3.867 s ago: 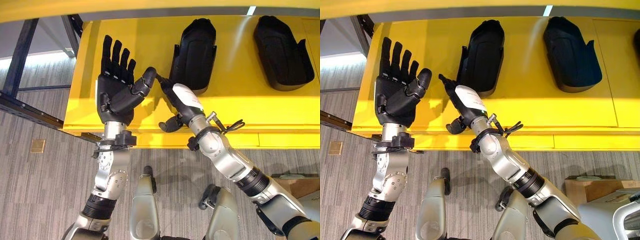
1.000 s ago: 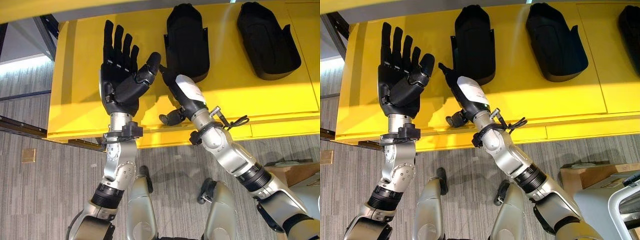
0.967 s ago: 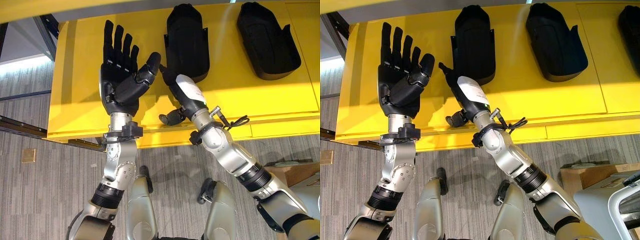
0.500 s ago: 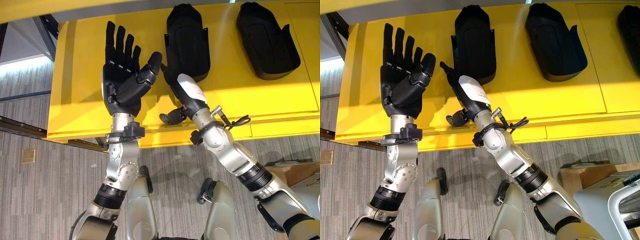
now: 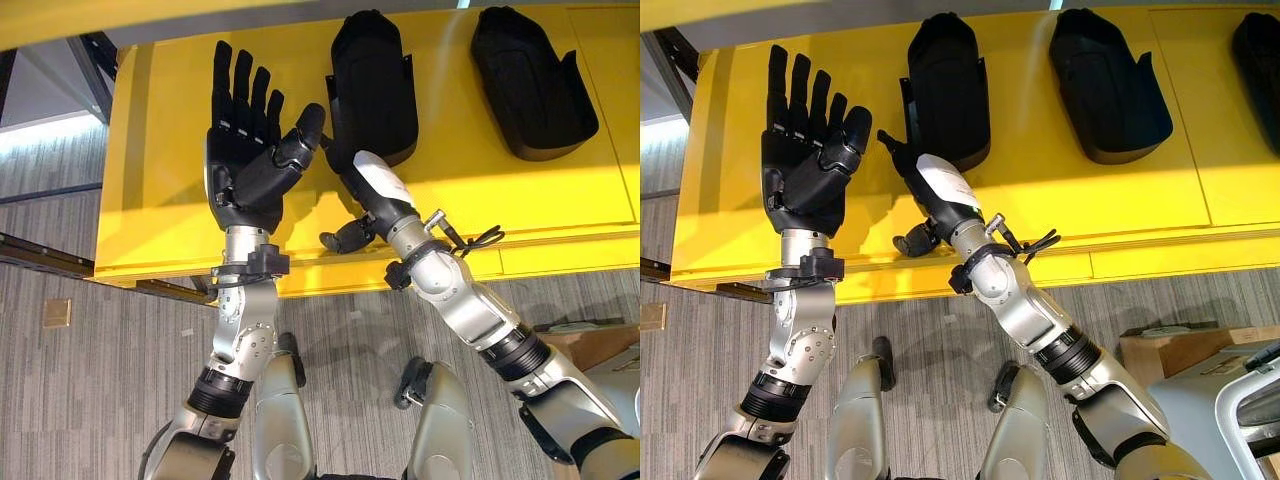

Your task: Move parts from the plastic box to the shelf.

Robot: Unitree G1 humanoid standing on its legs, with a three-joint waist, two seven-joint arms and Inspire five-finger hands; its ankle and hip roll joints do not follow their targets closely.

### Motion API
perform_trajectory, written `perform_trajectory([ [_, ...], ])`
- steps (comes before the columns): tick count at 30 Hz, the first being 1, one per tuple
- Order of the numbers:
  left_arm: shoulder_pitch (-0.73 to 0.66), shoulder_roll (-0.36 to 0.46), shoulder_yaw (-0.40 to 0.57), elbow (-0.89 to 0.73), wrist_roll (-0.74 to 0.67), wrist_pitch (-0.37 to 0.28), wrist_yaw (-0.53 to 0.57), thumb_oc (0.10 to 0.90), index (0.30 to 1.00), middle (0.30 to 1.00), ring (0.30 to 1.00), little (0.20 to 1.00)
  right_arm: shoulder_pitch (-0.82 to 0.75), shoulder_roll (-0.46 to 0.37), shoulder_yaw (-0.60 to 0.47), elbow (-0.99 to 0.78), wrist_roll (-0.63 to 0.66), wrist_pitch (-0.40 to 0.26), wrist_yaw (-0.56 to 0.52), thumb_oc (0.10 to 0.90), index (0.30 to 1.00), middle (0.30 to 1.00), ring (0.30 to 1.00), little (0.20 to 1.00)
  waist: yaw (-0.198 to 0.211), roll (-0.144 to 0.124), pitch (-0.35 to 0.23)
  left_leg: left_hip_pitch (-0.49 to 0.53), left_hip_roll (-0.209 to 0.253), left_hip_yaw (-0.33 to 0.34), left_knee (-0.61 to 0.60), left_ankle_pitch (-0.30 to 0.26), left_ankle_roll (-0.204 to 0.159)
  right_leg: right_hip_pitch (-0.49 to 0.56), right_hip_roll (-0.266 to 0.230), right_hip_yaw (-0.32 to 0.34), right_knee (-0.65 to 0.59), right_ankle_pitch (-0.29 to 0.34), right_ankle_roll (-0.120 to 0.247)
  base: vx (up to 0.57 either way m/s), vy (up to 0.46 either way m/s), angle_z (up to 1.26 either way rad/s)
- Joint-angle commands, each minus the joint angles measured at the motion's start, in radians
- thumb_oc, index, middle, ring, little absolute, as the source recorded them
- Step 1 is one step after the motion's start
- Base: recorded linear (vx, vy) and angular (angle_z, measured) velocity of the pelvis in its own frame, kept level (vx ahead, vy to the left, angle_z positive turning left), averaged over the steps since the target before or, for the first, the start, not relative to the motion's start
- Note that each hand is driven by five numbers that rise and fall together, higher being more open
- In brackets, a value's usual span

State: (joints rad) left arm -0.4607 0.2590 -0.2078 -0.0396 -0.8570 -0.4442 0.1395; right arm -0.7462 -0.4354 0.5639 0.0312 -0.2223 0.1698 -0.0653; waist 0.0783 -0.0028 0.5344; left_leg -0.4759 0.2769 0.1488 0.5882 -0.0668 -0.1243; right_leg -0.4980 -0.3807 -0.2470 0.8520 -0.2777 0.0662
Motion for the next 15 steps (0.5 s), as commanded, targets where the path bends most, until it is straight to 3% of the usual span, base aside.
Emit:
perform_trajectory([
  [1,-0.103,0.02,-0.001,-0.132,0.03,-0.113,-0.068,0.9,1.0,1.0,1.0,1.0,-0.044,0.043,-0.032,-0.065,0.041,-0.051,0.002,0.9,1.0,1.0,1.0,1.0,0.0,-0.007,-0.048,0.096,0.0,0.029,-0.022,-0.122,0.033,0.067,0.02,0.07,-0.117,0.036,0.019,0.0,0.0,0.0],
  [4,-0.106,0.02,-0.003,-0.128,0.026,-0.116,-0.073,0.9,1.0,1.0,1.0,1.0,-0.05,0.041,-0.031,-0.047,0.062,-0.091,-0.006,0.9,1.0,1.0,1.0,1.0,0.0,-0.008,-0.05,0.098,-0.002,0.029,-0.023,-0.122,0.034,0.07,0.021,0.069,-0.117,0.036,0.019,0.0,0.0,0.0],
  [15,-0.11,0.016,-0.005,-0.123,0.02,-0.118,-0.074,0.9,1.0,1.0,1.0,1.0,-0.053,0.043,-0.035,-0.046,0.061,-0.082,0.001,0.9,1.0,1.0,1.0,1.0,-0.002,-0.008,-0.057,0.103,-0.004,0.031,-0.022,-0.125,0.035,0.075,0.024,0.071,-0.12,0.036,0.018,0.0,0.0,0.0],
])
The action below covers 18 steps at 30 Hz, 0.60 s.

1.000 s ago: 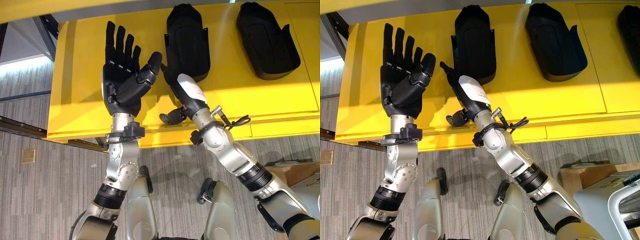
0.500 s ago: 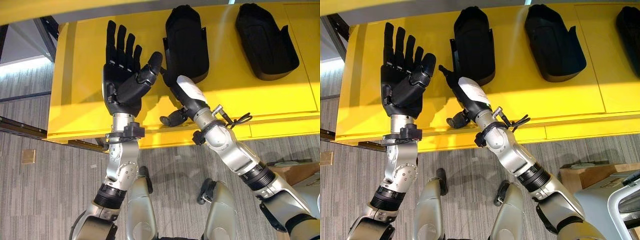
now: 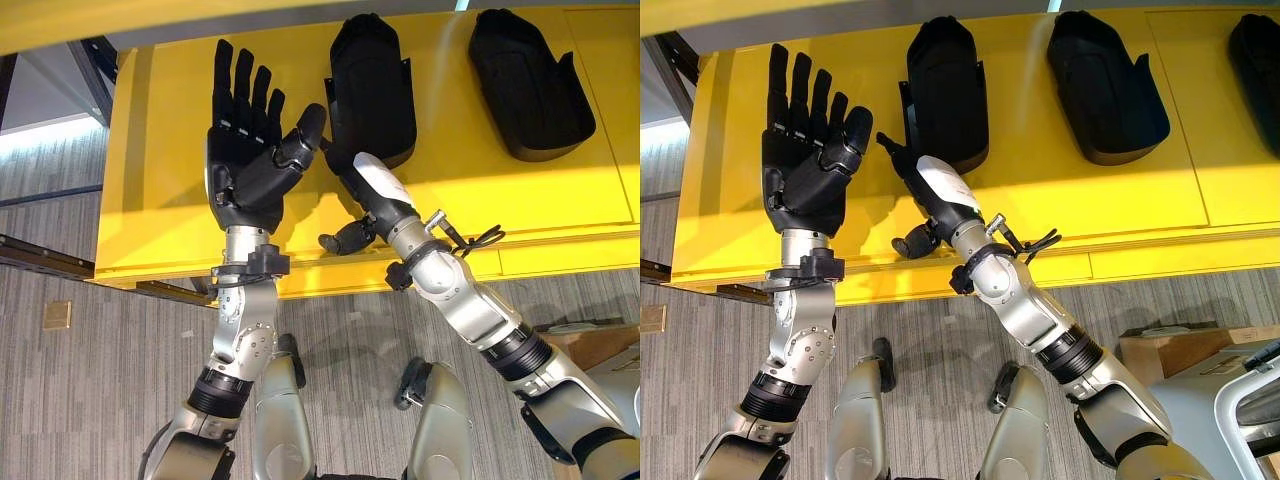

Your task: Move parts from the plastic box to the shelf.

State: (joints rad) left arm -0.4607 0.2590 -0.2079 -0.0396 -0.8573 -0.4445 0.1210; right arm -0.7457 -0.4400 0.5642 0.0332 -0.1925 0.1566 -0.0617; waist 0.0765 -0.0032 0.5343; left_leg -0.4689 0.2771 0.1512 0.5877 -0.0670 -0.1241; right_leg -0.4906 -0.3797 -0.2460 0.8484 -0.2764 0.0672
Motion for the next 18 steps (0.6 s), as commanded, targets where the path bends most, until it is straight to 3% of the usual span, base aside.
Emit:
perform_trajectory([
  [1,-0.11,0.016,-0.005,-0.122,0.02,-0.117,-0.057,0.9,1.0,1.0,1.0,1.0,-0.054,0.048,-0.035,-0.047,0.032,-0.069,-0.003,0.9,1.0,1.0,1.0,1.0,0.0,-0.008,-0.056,0.097,-0.004,0.029,-0.022,-0.125,0.035,0.068,0.023,0.07,-0.117,0.035,0.017,0.0,0.0,0.0],
  [18,-0.097,0.02,-0.002,-0.126,0.008,-0.12,-0.064,0.9,1.0,1.0,1.0,1.0,-0.023,0.044,-0.042,-0.048,0.058,-0.093,0.02,0.9,1.0,1.0,1.0,1.0,-0.006,-0.011,-0.068,0.117,-0.002,0.036,-0.032,-0.127,0.034,0.086,0.026,0.069,-0.127,0.033,0.017,0.0,-0.002,-0.01],
])
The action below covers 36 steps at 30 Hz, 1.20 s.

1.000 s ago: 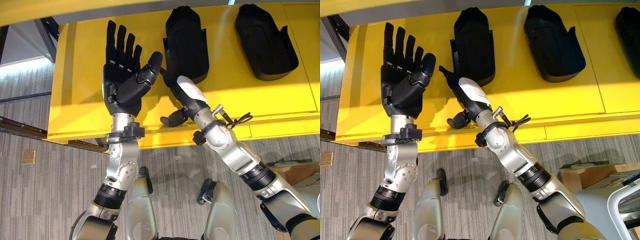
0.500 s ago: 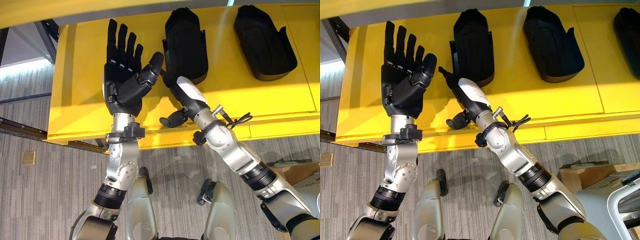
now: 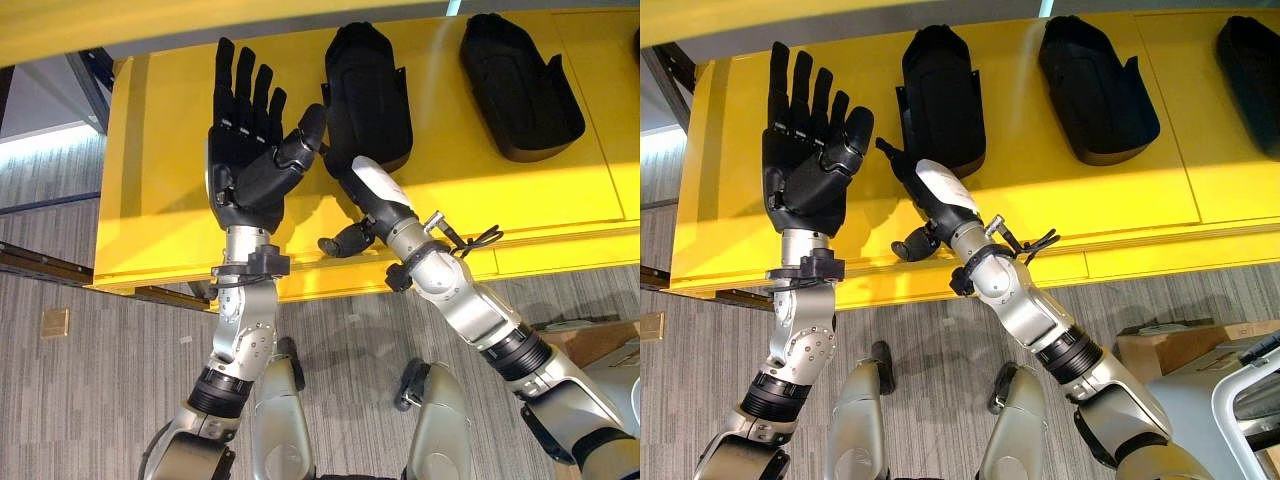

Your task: Move parts from the plastic box to the shelf.

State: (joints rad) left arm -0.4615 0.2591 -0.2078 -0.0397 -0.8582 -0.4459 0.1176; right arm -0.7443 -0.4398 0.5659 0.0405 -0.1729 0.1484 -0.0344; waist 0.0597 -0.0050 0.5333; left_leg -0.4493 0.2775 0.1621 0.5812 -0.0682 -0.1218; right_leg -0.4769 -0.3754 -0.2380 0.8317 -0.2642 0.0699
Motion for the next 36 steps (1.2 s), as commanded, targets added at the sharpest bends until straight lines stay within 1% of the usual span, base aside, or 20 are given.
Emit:
perform_trajectory([
  [1,-0.094,0.019,0.001,-0.127,0.01,-0.115,-0.064,0.9,1.0,1.0,1.0,1.0,-0.022,0.044,-0.045,-0.059,0.037,-0.084,-0.005,0.9,1.0,1.0,1.0,1.0,0.01,-0.009,-0.068,0.1,-0.003,0.026,-0.028,-0.125,0.032,0.074,0.023,0.061,-0.112,0.021,0.014,0.0,0.0,0.0],
  [8,-0.087,0.018,-0.006,-0.127,0.006,-0.128,-0.075,0.9,1.0,1.0,1.0,1.0,-0.01,0.045,-0.033,-0.041,0.031,-0.11,-0.007,0.9,1.0,1.0,1.0,1.0,0.007,-0.01,-0.081,0.128,-0.005,0.034,-0.05,-0.119,0.031,0.101,0.025,0.059,-0.14,0.029,0.016,0.0,0.0,0.0],
  [11,-0.086,0.016,-0.006,-0.126,0.006,-0.13,-0.075,0.9,1.0,1.0,1.0,1.0,-0.004,0.046,-0.031,-0.039,0.028,-0.125,-0.021,0.9,1.0,1.0,1.0,1.0,0.005,-0.011,-0.086,0.138,-0.005,0.036,-0.058,-0.117,0.031,0.11,0.026,0.06,-0.149,0.032,0.017,0.0,0.002,-0.01],
  [13,-0.085,0.014,-0.009,-0.125,0.009,-0.133,-0.07,0.9,1.0,1.0,1.0,1.0,-0.002,0.049,-0.033,-0.04,0.02,-0.148,-0.054,0.9,1.0,1.0,1.0,1.0,0.004,-0.012,-0.092,0.15,-0.004,0.04,-0.066,-0.114,0.029,0.12,0.026,0.058,-0.16,0.036,0.018,0.0,0.0,0.0],
  [16,-0.086,0.011,-0.012,-0.127,0.014,-0.135,-0.063,0.9,1.0,1.0,1.0,1.0,-0.003,0.054,-0.042,-0.047,0.017,-0.165,-0.079,0.9,1.0,1.0,1.0,1.0,0.002,-0.011,-0.098,0.158,-0.003,0.04,-0.075,-0.108,0.027,0.128,0.028,0.058,-0.166,0.04,0.019,0.01,0.009,-0.03],
  [22,-0.095,0.01,-0.006,-0.135,0.02,-0.123,-0.052,0.9,1.0,1.0,1.0,1.0,-0.007,0.059,-0.072,-0.091,0.037,-0.19,-0.089,0.9,1.0,1.0,1.0,1.0,-0.001,-0.007,-0.103,0.164,-0.008,0.034,-0.088,-0.101,0.025,0.134,0.033,0.062,-0.17,0.041,0.021,0.0,0.005,-0.01],
  [23,-0.095,0.008,-0.005,-0.139,0.016,-0.121,-0.051,0.9,1.0,1.0,1.0,1.0,-0.009,0.063,-0.076,-0.1,0.044,-0.205,-0.112,0.9,1.0,1.0,1.0,1.0,-0.001,-0.006,-0.103,0.164,-0.009,0.033,-0.086,-0.102,0.026,0.135,0.034,0.063,-0.171,0.04,0.02,0.0,0.0,0.0],
  [25,-0.095,0.01,-0.009,-0.145,-0.009,-0.119,-0.041,0.9,1.0,1.0,1.0,1.0,-0.011,0.071,-0.089,-0.119,0.043,-0.259,-0.169,0.9,1.0,1.0,1.0,1.0,-0.004,-0.004,-0.106,0.167,-0.009,0.034,-0.086,-0.103,0.025,0.138,0.038,0.066,-0.174,0.04,0.021,0.0,0.015,-0.01],
  [28,-0.093,0.002,-0.006,-0.145,0.005,-0.1,-0.059,0.9,1.0,1.0,1.0,1.0,-0.009,0.08,-0.106,-0.147,0.015,-0.287,-0.192,0.9,1.0,1.0,1.0,1.0,-0.007,-0.002,-0.108,0.168,-0.01,0.034,-0.084,-0.105,0.027,0.139,0.042,0.069,-0.175,0.041,0.021,0.01,0.013,-0.01],
  [30,-0.093,-0.005,-0.012,-0.159,0.017,-0.103,-0.022,0.9,1.0,1.0,1.0,1.0,-0.003,0.089,-0.12,-0.19,-0.006,-0.292,-0.213,0.9,1.0,1.0,1.0,1.0,-0.012,0.0,-0.108,0.168,-0.009,0.038,-0.08,-0.108,0.029,0.138,0.043,0.072,-0.173,0.04,0.021,0.01,0.043,-0.05],
  [31,-0.093,-0.006,-0.011,-0.164,0.039,-0.113,0.014,0.9,1.0,1.0,1.0,1.0,-0.005,0.094,-0.128,-0.214,-0.017,-0.286,-0.223,0.9,1.0,1.0,1.0,1.0,-0.016,0.001,-0.11,0.168,-0.009,0.04,-0.079,-0.11,0.03,0.137,0.044,0.075,-0.171,0.039,0.022,0.0,0.034,-0.05],
  [33,-0.093,-0.006,-0.006,-0.167,0.036,-0.125,0.026,0.9,1.0,1.0,1.0,1.0,-0.006,0.097,-0.14,-0.243,-0.027,-0.276,-0.245,0.9,1.0,1.0,1.0,1.0,-0.019,0.002,-0.113,0.169,-0.009,0.042,-0.075,-0.113,0.03,0.137,0.046,0.078,-0.168,0.036,0.021,0.01,0.038,-0.05],
  [36,-0.086,-0.002,0.009,-0.174,0.029,-0.11,0.022,0.9,1.0,1.0,1.0,1.0,-0.006,0.097,-0.165,-0.262,-0.035,-0.271,-0.267,0.9,1.0,1.0,1.0,1.0,-0.022,0.003,-0.117,0.173,-0.009,0.045,-0.072,-0.118,0.032,0.143,0.048,0.08,-0.167,0.033,0.02,0.02,0.029,-0.05],
])
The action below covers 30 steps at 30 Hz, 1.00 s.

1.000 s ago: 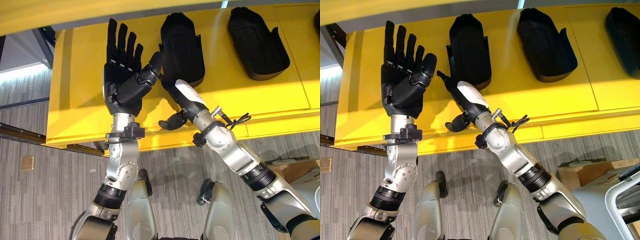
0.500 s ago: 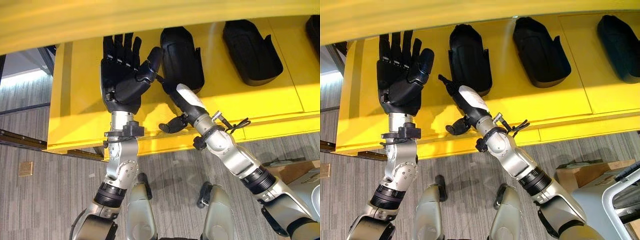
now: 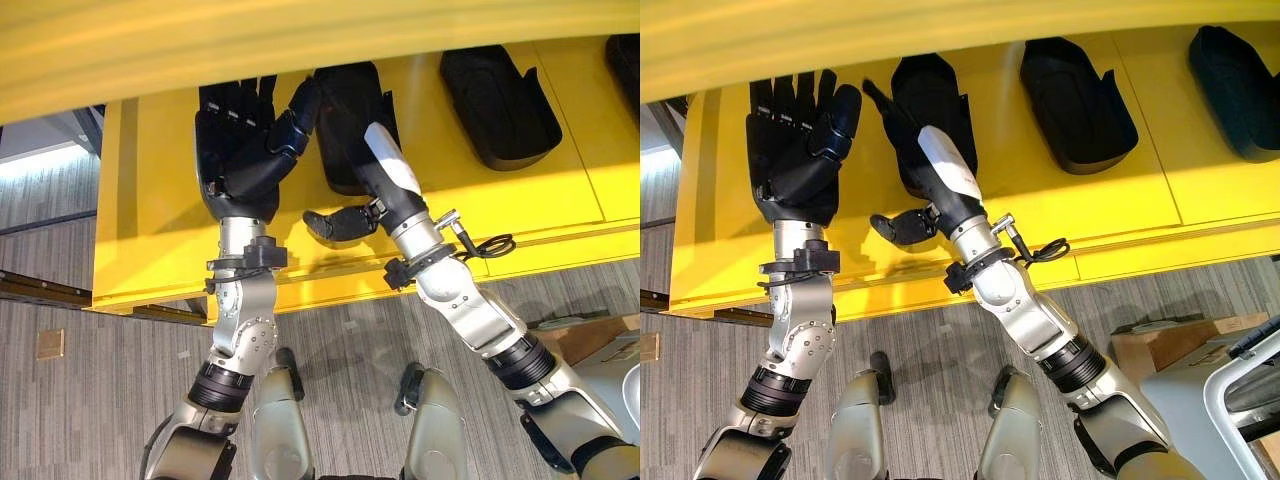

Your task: Move parts from the plastic box to the shelf.

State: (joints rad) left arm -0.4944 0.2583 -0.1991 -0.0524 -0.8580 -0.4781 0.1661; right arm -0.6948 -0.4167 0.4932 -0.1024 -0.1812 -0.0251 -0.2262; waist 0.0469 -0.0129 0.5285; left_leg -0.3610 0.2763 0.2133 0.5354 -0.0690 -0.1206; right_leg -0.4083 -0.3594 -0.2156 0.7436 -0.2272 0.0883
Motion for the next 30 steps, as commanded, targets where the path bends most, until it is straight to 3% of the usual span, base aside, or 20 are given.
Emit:
perform_trajectory([
  [1,-0.049,0.002,0.007,-0.166,0.025,-0.073,-0.029,0.9,1.0,1.0,1.0,1.0,-0.057,0.071,-0.101,-0.123,-0.016,-0.1,-0.065,0.9,1.0,1.0,1.0,1.0,-0.01,0.011,-0.113,0.085,-0.008,-0.006,-0.025,-0.118,0.031,0.075,0.032,0.059,-0.078,-0.005,0.002,0.0,0.0,0.0],
  [12,-0.028,0.008,0.038,-0.22,0.006,-0.033,-0.05,0.9,1.0,1.0,1.0,1.0,-0.013,0.061,-0.138,-0.215,0.059,-0.137,-0.057,0.9,1.0,1.0,1.0,1.0,-0.022,0.01,-0.12,0.088,-0.005,0.002,-0.003,-0.132,0.033,0.078,0.041,0.069,-0.062,-0.016,-0.003,0.01,0.008,-0.03],
  [17,0.001,0.003,0.043,-0.235,0.017,-0.033,-0.052,0.9,1.0,1.0,1.0,1.0,0.029,0.069,-0.121,-0.245,0.059,-0.08,-0.005,0.9,1.0,1.0,1.0,1.0,-0.03,0.005,-0.136,0.116,0.003,0.02,-0.011,-0.134,0.033,0.102,0.048,0.071,-0.079,-0.015,-0.005,0.03,0.016,-0.05],
  [20,0.026,0.005,0.038,-0.235,0.02,-0.054,-0.06,0.9,1.0,1.0,1.0,1.0,0.054,0.067,-0.101,-0.21,0.076,-0.081,-0.064,0.9,1.0,1.0,1.0,1.0,-0.034,0.003,-0.158,0.162,0.009,0.044,-0.052,-0.116,0.037,0.146,0.045,0.058,-0.133,0.003,-0.004,0.06,0.059,-0.03],
  [22,0.054,0.013,0.049,-0.236,0.008,-0.069,-0.09,0.9,1.0,1.0,1.0,1.0,0.115,0.046,-0.136,-0.201,0.042,-0.095,-0.109,0.9,1.0,1.0,1.0,1.0,-0.039,0.003,-0.181,0.198,0.012,0.059,-0.095,-0.097,0.038,0.18,0.038,0.039,-0.181,0.021,0.002,0.07,0.052,0.0],
  [28,0.181,0.028,0.117,-0.292,0.04,-0.06,-0.099,0.9,1.0,1.0,1.0,1.0,0.374,-0.02,-0.275,-0.276,-0.054,-0.044,-0.127,0.9,1.0,1.0,1.0,1.0,-0.062,0.004,-0.252,0.303,0.023,0.094,-0.228,-0.037,0.031,0.287,0.042,0.003,-0.312,0.062,0.017,0.11,0.015,-0.02],
  [30,0.248,0.046,0.167,-0.329,0.032,-0.056,-0.112,0.9,1.0,1.0,1.0,1.0,0.484,-0.053,-0.352,-0.311,-0.144,-0.072,-0.204,0.9,1.0,1.0,1.0,1.0,-0.075,0.005,-0.278,0.339,0.037,0.106,-0.275,-0.012,0.025,0.322,0.052,-0.002,-0.356,0.072,0.019,0.08,-0.019,-0.04],
])
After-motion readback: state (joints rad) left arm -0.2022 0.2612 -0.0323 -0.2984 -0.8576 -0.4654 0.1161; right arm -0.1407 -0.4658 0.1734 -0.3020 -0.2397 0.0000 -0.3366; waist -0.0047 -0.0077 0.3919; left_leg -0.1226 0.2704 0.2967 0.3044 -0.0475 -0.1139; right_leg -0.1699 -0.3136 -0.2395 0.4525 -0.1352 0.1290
